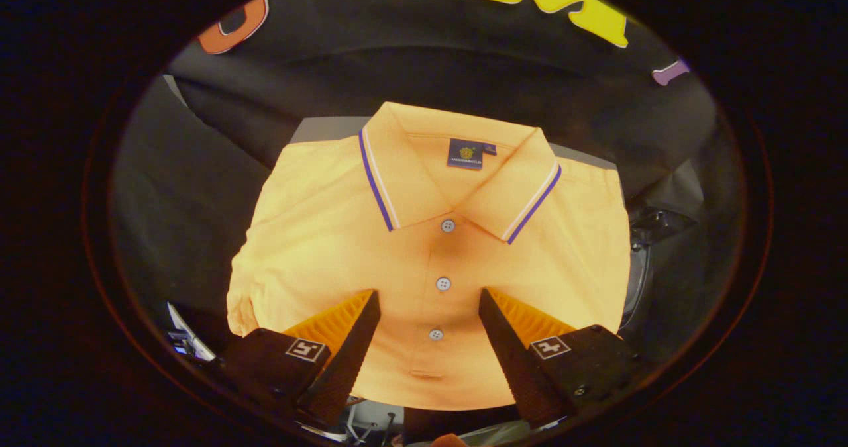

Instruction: Put the clothes into the washing machine and then close the washing machine lid.

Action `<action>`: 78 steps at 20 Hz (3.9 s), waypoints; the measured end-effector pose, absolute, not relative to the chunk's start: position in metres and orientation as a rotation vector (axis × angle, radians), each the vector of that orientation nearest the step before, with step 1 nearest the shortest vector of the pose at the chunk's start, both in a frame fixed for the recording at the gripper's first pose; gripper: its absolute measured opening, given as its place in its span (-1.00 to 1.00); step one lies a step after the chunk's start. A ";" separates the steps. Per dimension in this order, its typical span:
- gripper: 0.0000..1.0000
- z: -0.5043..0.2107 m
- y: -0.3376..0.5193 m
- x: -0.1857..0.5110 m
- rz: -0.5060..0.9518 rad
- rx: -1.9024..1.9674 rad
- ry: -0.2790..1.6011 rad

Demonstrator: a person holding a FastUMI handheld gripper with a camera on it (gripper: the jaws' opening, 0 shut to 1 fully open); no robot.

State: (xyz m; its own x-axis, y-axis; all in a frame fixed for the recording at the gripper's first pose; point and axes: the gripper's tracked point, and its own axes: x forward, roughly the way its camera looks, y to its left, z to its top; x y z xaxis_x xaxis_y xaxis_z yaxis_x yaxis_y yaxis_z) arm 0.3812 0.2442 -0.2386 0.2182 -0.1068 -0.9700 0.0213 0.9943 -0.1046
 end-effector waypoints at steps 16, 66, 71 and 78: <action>-0.61 -0.237 0.221 0.386 -0.052 0.055 1.337; -0.88 -0.031 0.089 0.323 -0.188 0.249 1.001; -0.88 -0.026 0.043 0.290 -0.280 0.301 0.973; -0.88 -0.026 -0.035 0.278 -0.365 0.360 0.934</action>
State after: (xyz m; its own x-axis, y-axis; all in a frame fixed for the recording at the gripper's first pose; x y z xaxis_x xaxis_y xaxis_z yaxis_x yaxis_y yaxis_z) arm 0.2780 -0.0352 -0.0258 0.5431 -0.1465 -0.8268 0.4524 0.8806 0.1411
